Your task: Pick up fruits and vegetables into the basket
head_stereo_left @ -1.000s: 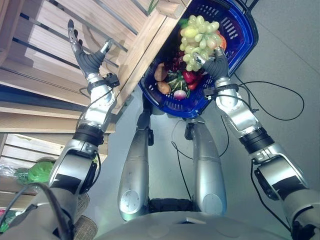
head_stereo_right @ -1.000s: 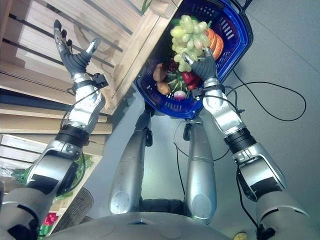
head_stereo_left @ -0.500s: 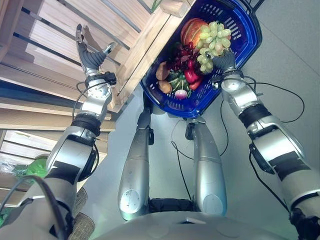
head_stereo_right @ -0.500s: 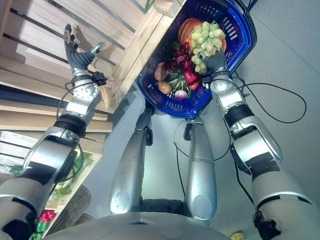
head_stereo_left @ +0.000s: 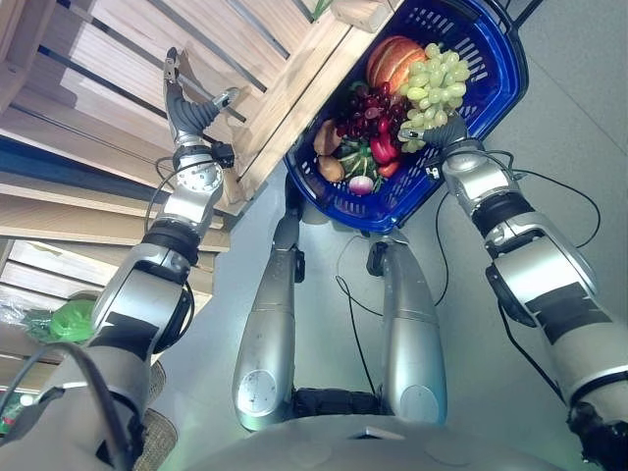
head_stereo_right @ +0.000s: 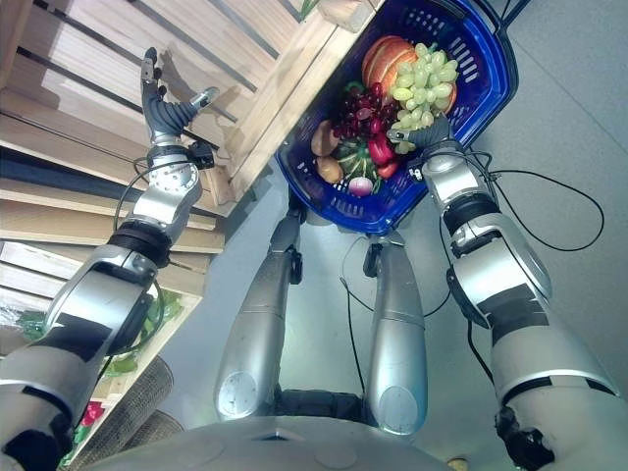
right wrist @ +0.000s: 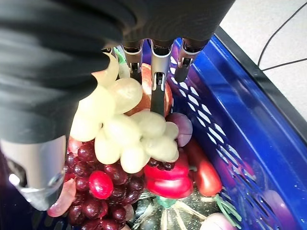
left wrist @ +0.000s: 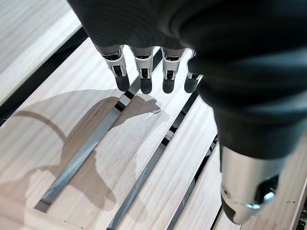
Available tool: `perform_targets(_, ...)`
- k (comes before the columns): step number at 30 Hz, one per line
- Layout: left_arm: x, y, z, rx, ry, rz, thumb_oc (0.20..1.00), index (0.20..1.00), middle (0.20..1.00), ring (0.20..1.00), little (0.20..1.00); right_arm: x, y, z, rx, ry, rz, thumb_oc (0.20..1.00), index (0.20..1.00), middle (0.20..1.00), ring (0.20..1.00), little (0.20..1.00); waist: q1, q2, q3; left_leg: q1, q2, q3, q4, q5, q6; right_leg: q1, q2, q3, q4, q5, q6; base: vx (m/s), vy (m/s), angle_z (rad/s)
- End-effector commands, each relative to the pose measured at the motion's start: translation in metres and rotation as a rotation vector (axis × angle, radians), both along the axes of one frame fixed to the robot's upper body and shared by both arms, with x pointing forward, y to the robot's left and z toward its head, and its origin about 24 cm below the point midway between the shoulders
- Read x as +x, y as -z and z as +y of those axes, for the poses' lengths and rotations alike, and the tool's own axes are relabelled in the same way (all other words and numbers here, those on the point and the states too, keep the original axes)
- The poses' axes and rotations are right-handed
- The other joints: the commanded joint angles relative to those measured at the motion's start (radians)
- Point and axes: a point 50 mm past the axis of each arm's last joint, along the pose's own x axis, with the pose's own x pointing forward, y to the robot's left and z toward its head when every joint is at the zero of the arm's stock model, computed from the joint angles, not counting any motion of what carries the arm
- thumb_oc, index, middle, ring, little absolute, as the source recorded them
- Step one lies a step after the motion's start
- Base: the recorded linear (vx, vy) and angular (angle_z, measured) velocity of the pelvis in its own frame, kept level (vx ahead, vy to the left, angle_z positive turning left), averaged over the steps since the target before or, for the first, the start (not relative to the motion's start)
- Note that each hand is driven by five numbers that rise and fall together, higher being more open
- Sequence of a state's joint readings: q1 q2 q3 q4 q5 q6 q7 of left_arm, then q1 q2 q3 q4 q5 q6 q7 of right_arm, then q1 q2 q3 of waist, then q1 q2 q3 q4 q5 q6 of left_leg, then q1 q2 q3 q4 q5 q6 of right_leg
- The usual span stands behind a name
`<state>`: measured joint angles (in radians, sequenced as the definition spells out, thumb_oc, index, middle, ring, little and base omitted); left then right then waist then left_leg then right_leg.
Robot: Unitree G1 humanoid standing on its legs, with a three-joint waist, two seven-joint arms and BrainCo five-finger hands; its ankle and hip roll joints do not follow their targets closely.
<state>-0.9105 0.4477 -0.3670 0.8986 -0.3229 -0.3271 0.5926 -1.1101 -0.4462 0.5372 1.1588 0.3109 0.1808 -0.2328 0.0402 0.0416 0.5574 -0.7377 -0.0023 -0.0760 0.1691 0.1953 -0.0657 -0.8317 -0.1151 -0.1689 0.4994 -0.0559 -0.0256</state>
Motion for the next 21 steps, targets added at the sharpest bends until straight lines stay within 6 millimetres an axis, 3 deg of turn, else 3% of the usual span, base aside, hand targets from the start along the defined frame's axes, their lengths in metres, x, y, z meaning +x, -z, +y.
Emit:
perform_targets(1, -0.001, 0.008, 0.003, -0.004, -0.009, 0.011, 1.000, 1.000, 1.000, 1.000, 1.000, -0.003, 0.009, -0.005, -0.038, 0.021, 0.025, 1.000, 1.000, 1.000, 1.000, 1.000, 0.006, 0.017, -0.037, 0.052, -0.054, 0.036, 0.131, -0.151, 0.021, 0.106, 0.053, 0.034, -0.131, 0.055, 0.092, 0.00, 0.000, 0.00)
perform_targets(7, -0.008, 0.033, 0.007, 0.016, -0.001, 0.092, 1.000, 1.000, 1.000, 1.000, 1.000, -0.011, 0.027, -0.012, -0.040, 0.037, 0.036, 1.000, 1.000, 1.000, 1.000, 1.000, 0.004, 0.010, -0.037, 0.177, -0.051, 0.029, 0.077, -0.147, 0.019, 0.222, 0.045, 0.047, -0.185, 0.068, 0.101, 0.00, 0.011, -0.01)
perform_targets(12, -0.028, 0.087, 0.014, 0.065, 0.034, 0.271, 1.000, 1.000, 1.000, 1.000, 1.000, -0.029, 0.064, -0.017, -0.059, 0.039, 0.064, 1.000, 1.000, 1.000, 1.000, 1.000, 0.004, -0.011, -0.049, 0.375, -0.044, 0.030, -0.014, -0.137, 0.013, 0.429, 0.023, 0.053, -0.284, 0.090, 0.115, 0.05, 0.015, -0.04)
perform_targets(17, -0.062, 0.148, 0.016, 0.106, 0.078, 0.482, 1.000, 1.000, 1.000, 1.000, 1.000, -0.061, 0.115, -0.020, -0.067, 0.038, 0.145, 1.000, 1.000, 1.000, 1.000, 1.000, 0.003, -0.035, -0.157, 0.499, -0.031, 0.038, -0.111, -0.131, 0.012, 0.576, 0.003, 0.053, -0.400, 0.121, 0.131, 0.14, -0.018, -0.03)
perform_targets(21, -0.098, 0.194, 0.017, 0.139, 0.136, 0.650, 1.000, 1.000, 1.000, 1.000, 1.000, -0.099, 0.156, -0.033, -0.030, 0.051, 0.214, 1.000, 1.000, 1.000, 1.000, 1.000, 0.005, -0.042, -0.242, 0.594, -0.027, 0.039, -0.156, -0.140, 0.018, 0.686, 0.004, 0.054, -0.457, 0.124, 0.136, 0.18, -0.037, 0.07)
